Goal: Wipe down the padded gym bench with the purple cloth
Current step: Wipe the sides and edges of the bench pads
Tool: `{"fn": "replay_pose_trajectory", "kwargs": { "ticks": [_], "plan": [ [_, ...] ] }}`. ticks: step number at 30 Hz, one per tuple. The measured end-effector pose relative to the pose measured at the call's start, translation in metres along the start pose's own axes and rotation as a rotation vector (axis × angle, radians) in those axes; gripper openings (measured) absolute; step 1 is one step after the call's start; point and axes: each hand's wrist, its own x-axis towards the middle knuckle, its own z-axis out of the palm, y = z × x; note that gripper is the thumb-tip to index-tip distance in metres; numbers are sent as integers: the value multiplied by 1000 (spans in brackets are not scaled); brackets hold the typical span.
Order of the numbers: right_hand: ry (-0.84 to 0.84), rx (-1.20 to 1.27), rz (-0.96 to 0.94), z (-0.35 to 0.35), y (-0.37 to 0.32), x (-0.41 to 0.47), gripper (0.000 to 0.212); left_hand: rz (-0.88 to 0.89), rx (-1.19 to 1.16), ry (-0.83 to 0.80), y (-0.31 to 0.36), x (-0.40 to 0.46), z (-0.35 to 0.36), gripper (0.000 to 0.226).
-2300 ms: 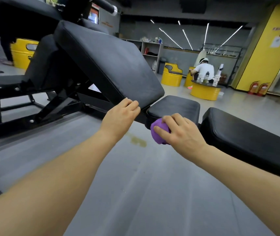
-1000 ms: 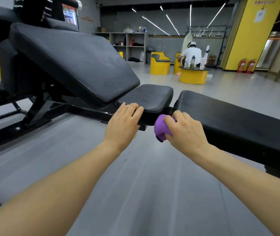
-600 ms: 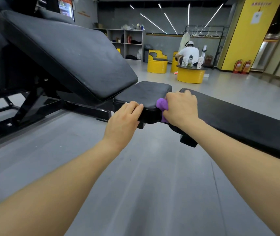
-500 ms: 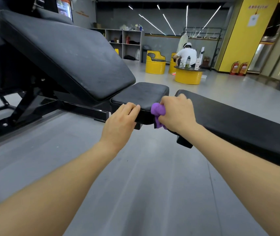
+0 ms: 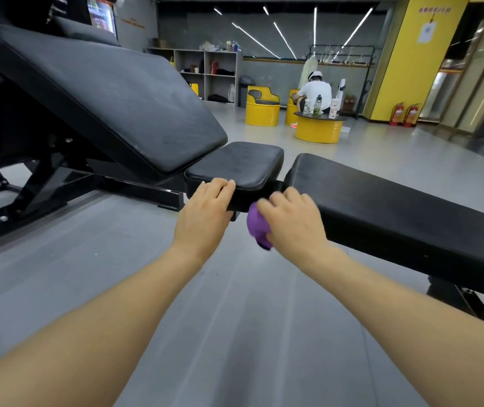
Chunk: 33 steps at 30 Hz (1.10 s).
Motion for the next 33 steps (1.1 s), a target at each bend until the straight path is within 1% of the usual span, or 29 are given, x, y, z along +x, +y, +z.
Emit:
{"fn": "replay_pose_trajectory", "kwargs": {
  "ticks": [2, 4, 7, 9, 12, 14, 16, 19, 21, 23, 26, 29, 31, 33],
  "plan": [
    [26, 20, -63, 0, 3, -15, 40, 8, 16, 45, 4, -3, 3, 53],
    [139, 30, -66, -3, 14, -15, 31, 80, 61, 114, 9, -5, 12, 52],
    [221, -24, -125, -8, 23, -3, 27, 158, 15, 125, 20, -7, 27, 46],
    [219, -55, -176, -6, 32, -8, 32, 155, -12, 99, 30, -5, 31, 46],
    [121, -59, -198, 1, 64, -52, 30, 171, -13, 58, 43, 3, 31, 56],
    [57, -59, -158, -1, 88, -86, 37, 177, -23, 53, 51, 6, 28, 60],
    [47, -79, -90, -5, 96, -95, 36, 183, -38, 24, 60, 6, 24, 63],
    [172, -62, -98, -9, 69, -61, 23, 156, -69, -2, 70, 6, 22, 65],
    [254, -56, -111, -11, 49, -34, 23, 102, -100, 15, 73, 6, 20, 56],
    [278, -75, -89, -10, 48, -31, 21, 41, -112, -12, 76, 6, 16, 54],
    [260, -113, -28, 4, 87, -79, 37, 55, -111, -72, 94, 3, 13, 59],
    [218, -114, 135, 13, 124, -133, 50, 120, -102, -66, 114, 0, 17, 59],
    [194, -101, 265, 13, 129, -149, 56, 125, -89, -73, 120, 1, 21, 59],
    [242, -78, 318, 13, 114, -138, 57, 106, -75, -52, 119, 4, 26, 59]
  ]
}}
